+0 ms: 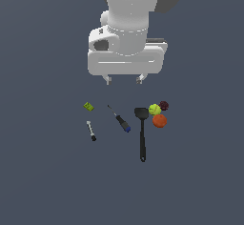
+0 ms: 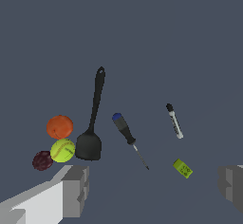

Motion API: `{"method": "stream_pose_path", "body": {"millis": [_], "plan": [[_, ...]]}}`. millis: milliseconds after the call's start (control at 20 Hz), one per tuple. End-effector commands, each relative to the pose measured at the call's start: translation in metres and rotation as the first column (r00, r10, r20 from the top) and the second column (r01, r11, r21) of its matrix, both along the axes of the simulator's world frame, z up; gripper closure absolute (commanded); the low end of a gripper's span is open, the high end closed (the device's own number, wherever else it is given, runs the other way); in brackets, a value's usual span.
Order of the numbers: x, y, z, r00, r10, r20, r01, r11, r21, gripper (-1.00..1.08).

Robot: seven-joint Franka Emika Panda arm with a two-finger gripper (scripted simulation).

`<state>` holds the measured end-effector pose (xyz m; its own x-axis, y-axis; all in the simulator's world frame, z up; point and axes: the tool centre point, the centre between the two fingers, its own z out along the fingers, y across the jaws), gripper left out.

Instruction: Pick up a designated object from a clutter of objects.

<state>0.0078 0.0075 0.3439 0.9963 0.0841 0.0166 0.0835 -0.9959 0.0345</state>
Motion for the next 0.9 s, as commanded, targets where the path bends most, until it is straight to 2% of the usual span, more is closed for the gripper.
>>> {"method": "stream_pose_path", "body": {"millis": [0, 400, 850], "plan": [[0.002, 0.002, -0.006, 1.0, -0.002, -0.001, 0.002, 1.0, 0.0, -0.92], [0.015, 0.02, -0.053, 1.0, -0.017, -0.003, 0.017, 1.0, 0.001, -0.92], [0.025, 0.058, -0.152, 0.999, -0.05, -0.008, 0.05, 0.999, 0.011, -0.92]]}}
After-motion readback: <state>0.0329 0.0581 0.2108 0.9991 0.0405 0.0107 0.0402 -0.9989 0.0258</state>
